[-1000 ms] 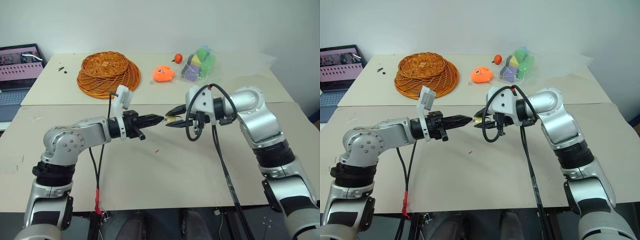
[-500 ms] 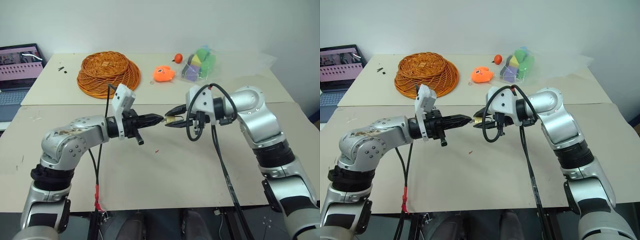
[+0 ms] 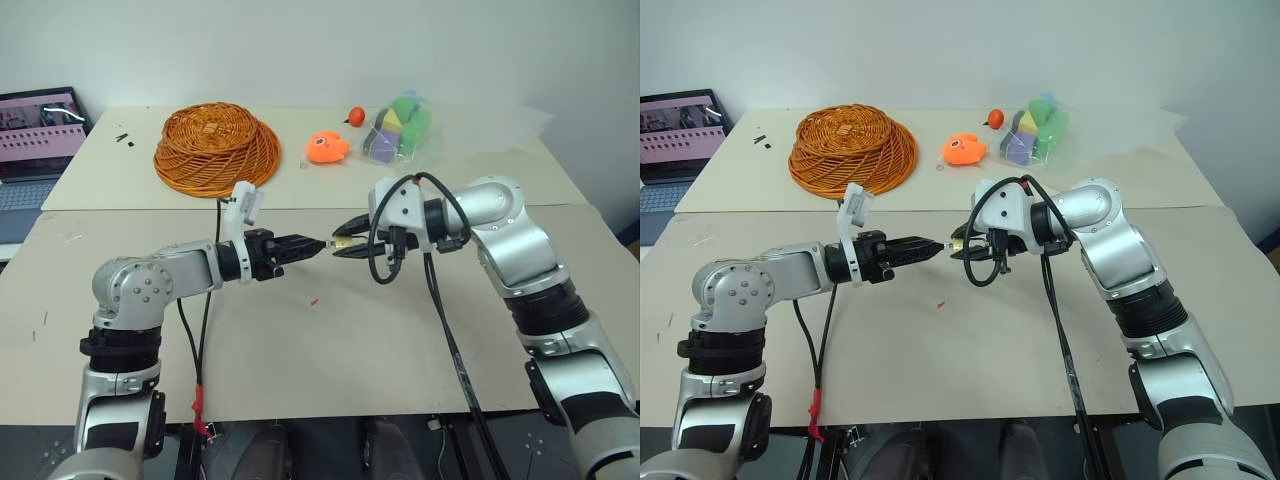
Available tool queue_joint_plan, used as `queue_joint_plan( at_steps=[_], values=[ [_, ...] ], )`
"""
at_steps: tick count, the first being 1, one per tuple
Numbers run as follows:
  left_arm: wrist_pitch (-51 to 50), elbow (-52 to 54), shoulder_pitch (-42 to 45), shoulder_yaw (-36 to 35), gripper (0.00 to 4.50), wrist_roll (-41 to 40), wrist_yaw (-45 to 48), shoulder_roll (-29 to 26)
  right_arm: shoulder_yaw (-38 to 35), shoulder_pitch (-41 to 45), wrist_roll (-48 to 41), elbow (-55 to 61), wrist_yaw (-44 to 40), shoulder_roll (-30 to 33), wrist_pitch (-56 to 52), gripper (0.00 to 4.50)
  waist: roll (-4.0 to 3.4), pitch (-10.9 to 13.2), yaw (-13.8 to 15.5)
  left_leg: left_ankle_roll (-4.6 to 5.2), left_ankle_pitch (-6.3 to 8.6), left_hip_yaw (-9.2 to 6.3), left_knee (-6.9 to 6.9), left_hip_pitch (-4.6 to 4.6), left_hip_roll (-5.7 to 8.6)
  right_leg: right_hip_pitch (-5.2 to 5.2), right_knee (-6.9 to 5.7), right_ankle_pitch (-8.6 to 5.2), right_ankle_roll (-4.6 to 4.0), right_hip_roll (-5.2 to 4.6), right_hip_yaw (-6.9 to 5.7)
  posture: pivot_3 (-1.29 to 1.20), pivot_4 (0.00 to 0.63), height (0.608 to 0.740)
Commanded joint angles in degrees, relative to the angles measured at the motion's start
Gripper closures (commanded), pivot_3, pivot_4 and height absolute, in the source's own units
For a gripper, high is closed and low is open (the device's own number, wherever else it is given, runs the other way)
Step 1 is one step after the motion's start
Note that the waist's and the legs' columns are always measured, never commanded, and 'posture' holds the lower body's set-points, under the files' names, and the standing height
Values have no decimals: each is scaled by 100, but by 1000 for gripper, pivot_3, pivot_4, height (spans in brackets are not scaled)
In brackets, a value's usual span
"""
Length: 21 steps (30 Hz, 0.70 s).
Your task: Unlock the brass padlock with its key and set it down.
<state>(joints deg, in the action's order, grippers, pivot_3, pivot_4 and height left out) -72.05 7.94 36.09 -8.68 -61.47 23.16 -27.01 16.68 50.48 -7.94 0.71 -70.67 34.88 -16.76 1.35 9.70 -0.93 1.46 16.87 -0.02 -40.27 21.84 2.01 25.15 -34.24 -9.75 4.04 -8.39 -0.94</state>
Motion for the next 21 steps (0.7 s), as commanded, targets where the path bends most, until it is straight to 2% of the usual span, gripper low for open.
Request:
queue_joint_plan(
  at_steps=[1, 9, 21],
  values=[
    [-437, 10, 79, -224, 1814, -496, -179, 170, -318, 242, -98, 220, 94, 47, 91, 3589, 0, 0, 3, 0, 0, 1, -1, 1, 0, 0, -1, 0, 0, 0, 1, 0, 150, 739],
    [-751, -98, 296, -605, 1814, -1166, -786, 570, -331, 201, -97, 259, 108, 57, 80, 3589, 0, 0, 8, -1, 0, -1, -5, 0, 0, -1, -2, 1, 0, -1, 1, 0, 150, 739],
    [-809, -303, 393, -850, 1814, -2038, -1310, 282, -321, 151, -40, 89, 112, 97, 187, 3589, 0, 0, 4, -2, -1, -1, -5, -1, 1, 0, -6, 1, 0, -1, 4, 0, 150, 739]
  ],
)
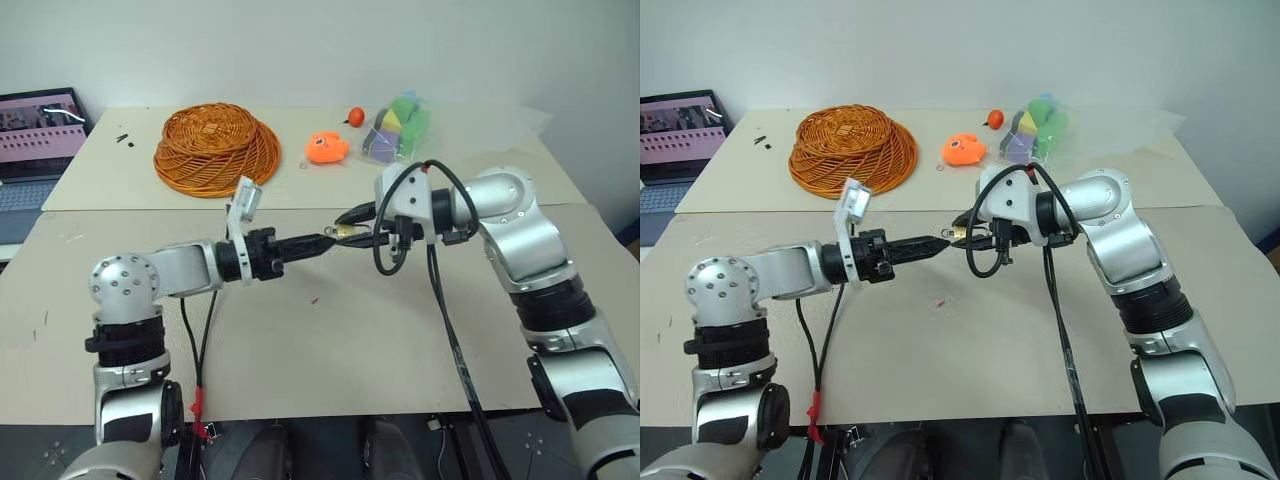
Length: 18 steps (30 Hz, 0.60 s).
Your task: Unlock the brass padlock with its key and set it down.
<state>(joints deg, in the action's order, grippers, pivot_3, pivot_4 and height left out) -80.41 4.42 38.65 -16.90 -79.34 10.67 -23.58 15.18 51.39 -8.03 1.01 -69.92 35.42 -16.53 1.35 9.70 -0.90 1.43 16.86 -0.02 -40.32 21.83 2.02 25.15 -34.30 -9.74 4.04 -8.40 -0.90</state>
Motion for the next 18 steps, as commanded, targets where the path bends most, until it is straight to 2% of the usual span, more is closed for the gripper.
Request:
queue_joint_plan(
  at_steps=[1, 18],
  values=[
    [47, 39, 142, -16, 1814, -277, -92, -64, -168, 62, -29, 43, 38, 38, 171, 3589, 0, 0, 2, 0, 0, 0, 0, 1, 0, 0, 0, 0, 0, 0, 0, 0, 150, 739],
    [511, -38, 299, 223, 1814, -451, -592, 401, -175, 15, -104, 286, 63, 26, -17, 3589, 0, 0, -2, 0, 0, 0, 0, 1, 0, 0, 2, 0, 0, 0, 0, 0, 150, 739]
  ],
)
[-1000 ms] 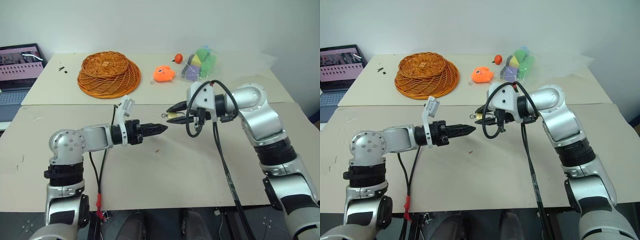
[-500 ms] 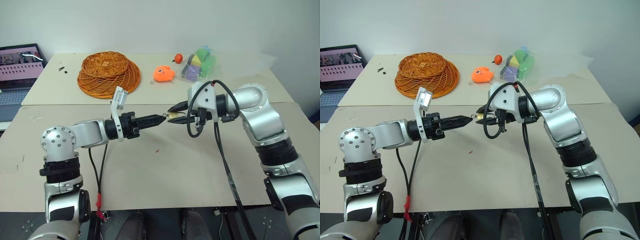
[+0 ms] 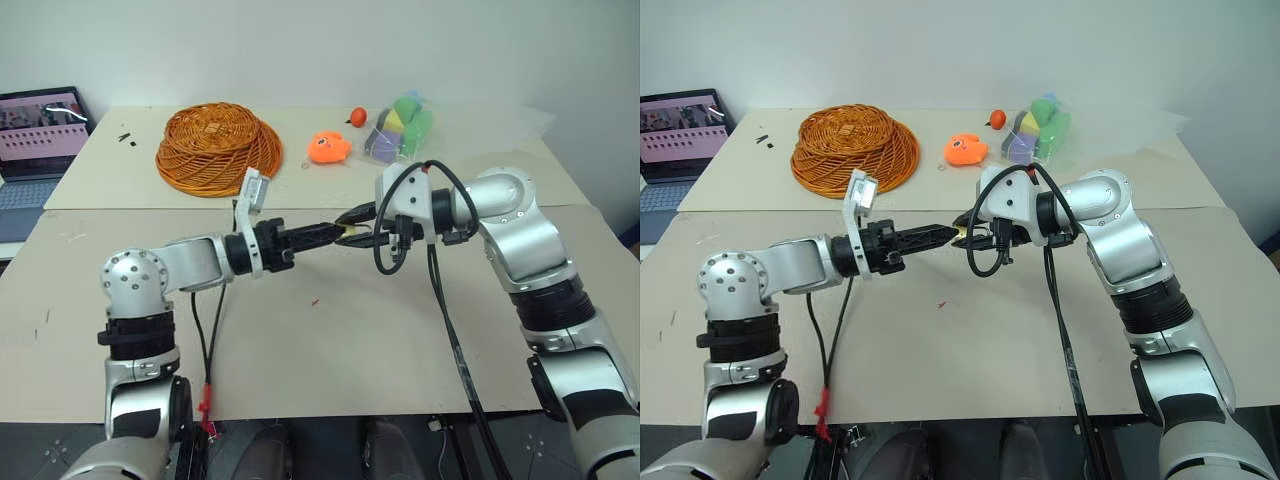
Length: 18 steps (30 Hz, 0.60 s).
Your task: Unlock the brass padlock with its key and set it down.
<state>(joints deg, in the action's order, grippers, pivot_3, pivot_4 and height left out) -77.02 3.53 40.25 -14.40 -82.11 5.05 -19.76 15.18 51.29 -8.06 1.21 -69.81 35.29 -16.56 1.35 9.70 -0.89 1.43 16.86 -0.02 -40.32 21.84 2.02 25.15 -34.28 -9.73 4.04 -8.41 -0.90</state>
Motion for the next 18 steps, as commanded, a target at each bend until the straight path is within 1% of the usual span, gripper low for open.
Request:
queue_joint_plan(
  at_steps=[1, 18],
  values=[
    [188, 47, 138, -13, 1814, -181, -36, 19, -177, 24, -102, 278, 53, 41, -23, 3589, 0, 0, -2, 0, 0, 0, 0, -1, 0, 0, 0, 0, 0, 0, 1, 0, 150, 739],
    [427, 29, 53, 221, 1814, -168, -99, 144, -194, 100, -146, 426, 63, 1, -161, 3589, 0, 0, 1, 0, 0, 0, -1, 0, 1, -1, 1, 0, 0, 0, 0, 0, 150, 739]
  ],
)
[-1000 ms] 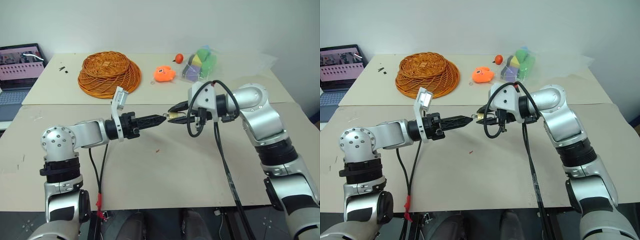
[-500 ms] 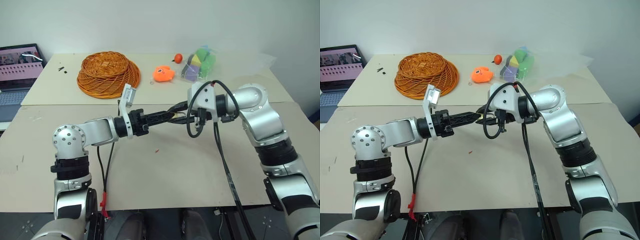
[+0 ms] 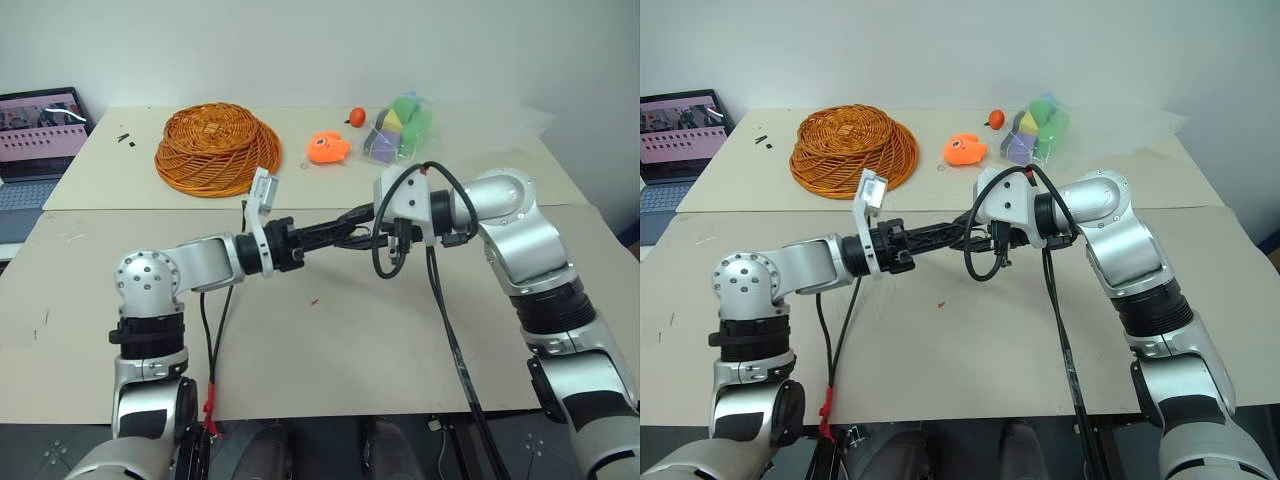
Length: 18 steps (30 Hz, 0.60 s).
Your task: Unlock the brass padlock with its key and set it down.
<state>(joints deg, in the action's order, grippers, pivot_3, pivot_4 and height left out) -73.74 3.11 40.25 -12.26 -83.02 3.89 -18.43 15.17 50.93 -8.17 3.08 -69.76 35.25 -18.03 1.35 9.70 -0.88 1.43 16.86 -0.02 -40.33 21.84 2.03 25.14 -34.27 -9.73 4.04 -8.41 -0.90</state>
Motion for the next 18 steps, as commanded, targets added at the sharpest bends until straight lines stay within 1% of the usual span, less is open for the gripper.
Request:
queue_joint_plan(
  at_steps=[1, 6, 7, 8, 9, 10, 12, 13, 14, 18],
  values=[
    [111, 68, 53, 13, 1814, -77, 18, 12, -193, 140, -135, 242, 58, 4, -18, 3589, 0, 0, 2, 0, 0, 0, 0, 0, 0, 0, 0, 0, 0, 0, 0, 0, 150, 739],
    [151, 58, 50, 11, 1814, -96, -8, 33, -202, 147, -141, 261, 60, 6, -31, 3589, 0, 0, 5, 0, 0, 0, -1, 0, 0, -1, -1, 0, 0, 0, 0, 0, 150, 739],
    [154, 54, 48, 11, 2334, -95, -9, 34, -202, 150, -142, 263, 63, 3, -33, 3589, 0, 0, 4, 0, 0, 0, -1, 0, 0, -1, 0, 0, 0, 0, -1, 0, 150, 739],
    [158, 40, 45, 10, 2515, -87, -28, 32, -202, 153, -142, 264, 65, 1, -33, 3589, 0, 0, 3, 0, 0, 0, -1, 0, 0, 0, 0, 0, 0, 0, 0, 0, 150, 739],
    [165, 15, 42, -2, 2991, -92, -52, 33, -203, 154, -144, 269, 67, -2, -35, 3589, 0, 0, 3, 0, 0, 0, -1, 0, 0, 0, 0, 0, 0, 0, 0, 0, 150, 739],
    [168, -3, 39, -8, 3341, -98, -60, 27, -203, 156, -147, 271, 69, -3, -37, 3589, 0, 0, 3, 0, 0, 0, -1, 0, 0, 0, 0, 0, 0, 0, 0, 0, 150, 739],
    [160, -22, 40, -5, 4190, -125, -54, 3, -200, 163, -155, 271, 77, -2, -36, 3589, 0, 0, 3, 0, 0, 0, -1, -1, 0, -1, -1, 0, 0, 0, 0, 0, 150, 739],
    [157, -27, 38, -3, 4347, -146, -54, -8, -196, 166, -162, 274, 84, 1, -36, 3589, 0, 0, 5, 0, 0, 0, -1, 0, 0, 0, -1, 0, 0, 0, 0, 0, 150, 739],
    [154, -28, 37, 0, 4391, -162, -51, -16, -192, 167, -168, 278, 92, 5, -37, 3589, 0, 0, 5, 0, 0, 0, -1, -1, 0, -1, 0, 0, 0, 0, -1, 0, 150, 739],
    [150, -38, 38, 13, 4442, -205, -48, -30, -183, 179, -186, 279, 115, 12, -38, 3589, 0, 0, 5, 0, 0, 0, -1, 0, 1, -1, 1, 0, 0, 0, 0, 0, 150, 739]
  ],
)
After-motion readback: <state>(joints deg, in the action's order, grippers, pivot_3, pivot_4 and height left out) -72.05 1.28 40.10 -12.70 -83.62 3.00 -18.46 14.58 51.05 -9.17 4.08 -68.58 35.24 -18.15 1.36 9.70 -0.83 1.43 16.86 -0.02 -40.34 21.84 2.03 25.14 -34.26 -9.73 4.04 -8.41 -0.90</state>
